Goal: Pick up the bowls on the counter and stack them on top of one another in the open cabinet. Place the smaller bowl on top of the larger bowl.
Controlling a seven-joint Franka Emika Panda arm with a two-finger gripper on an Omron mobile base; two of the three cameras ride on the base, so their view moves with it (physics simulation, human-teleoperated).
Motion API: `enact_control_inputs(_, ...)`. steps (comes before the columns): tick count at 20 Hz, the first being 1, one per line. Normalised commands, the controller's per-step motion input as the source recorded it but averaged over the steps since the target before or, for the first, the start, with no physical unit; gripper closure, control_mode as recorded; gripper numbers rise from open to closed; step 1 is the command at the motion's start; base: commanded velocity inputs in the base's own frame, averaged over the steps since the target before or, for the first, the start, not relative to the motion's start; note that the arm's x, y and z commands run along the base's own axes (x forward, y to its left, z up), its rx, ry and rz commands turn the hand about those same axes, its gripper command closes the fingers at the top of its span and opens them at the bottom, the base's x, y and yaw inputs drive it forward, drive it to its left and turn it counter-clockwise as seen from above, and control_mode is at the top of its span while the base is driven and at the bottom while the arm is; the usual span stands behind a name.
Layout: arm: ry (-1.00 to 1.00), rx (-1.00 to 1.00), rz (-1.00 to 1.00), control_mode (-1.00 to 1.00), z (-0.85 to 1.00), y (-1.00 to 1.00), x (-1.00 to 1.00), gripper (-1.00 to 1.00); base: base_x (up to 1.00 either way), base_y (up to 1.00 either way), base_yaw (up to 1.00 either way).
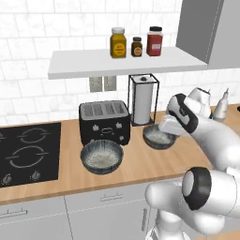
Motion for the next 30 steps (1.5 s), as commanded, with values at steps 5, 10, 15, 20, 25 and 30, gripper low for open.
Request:
enact_control_inputs(5, 0.03, 0.00, 0.00, -1.00, 0.38, 1.00, -0.01, 1.00, 0.00, 0.00, 0.00)
enact_control_inputs(10, 0.09, 0.00, 0.01, -1.00, 0.13, 1.00, 0.00, 1.00, 0.00, 0.00, 0.00)
enact_control_inputs(15, 0.02, 0.00, 0.00, -1.00, 0.00, 0.93, 0.07, 1.00, 0.00, 0.00, 0.00)
enact_control_inputs(20, 0.05, 0.00, 0.00, -1.00, -0.10, 0.71, 0.29, 1.00, 0.00, 0.00, 0.00)
enact_control_inputs(25, 0.00, 0.00, 0.00, -1.00, -0.18, 0.35, 0.30, 1.00, 0.00, 0.00, 0.00)
enact_control_inputs(30, 0.00, -0.03, 0.00, -1.00, -0.26, 0.07, 0.13, 1.00, 0.00, 0.00, 0.00)
